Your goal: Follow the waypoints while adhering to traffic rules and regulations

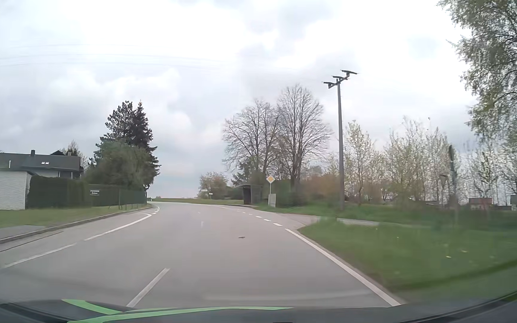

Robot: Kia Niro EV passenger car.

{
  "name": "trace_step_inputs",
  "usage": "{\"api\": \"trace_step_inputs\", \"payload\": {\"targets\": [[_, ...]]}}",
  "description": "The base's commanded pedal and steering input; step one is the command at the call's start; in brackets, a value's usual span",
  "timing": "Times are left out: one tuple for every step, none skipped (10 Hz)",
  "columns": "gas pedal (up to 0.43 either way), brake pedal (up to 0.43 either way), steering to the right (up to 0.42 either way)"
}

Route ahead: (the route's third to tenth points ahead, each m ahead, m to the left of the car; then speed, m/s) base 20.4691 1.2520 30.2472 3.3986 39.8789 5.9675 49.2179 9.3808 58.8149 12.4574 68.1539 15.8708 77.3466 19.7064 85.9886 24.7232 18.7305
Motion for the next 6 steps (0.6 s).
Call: {"api": "trace_step_inputs", "payload": {"targets": [[0.189, 0.000, -0.036], [0.189, 0.000, -0.036], [0.197, 0.000, -0.037], [0.197, 0.000, -0.037], [0.197, 0.000, -0.038], [0.197, 0.000, -0.040]]}}
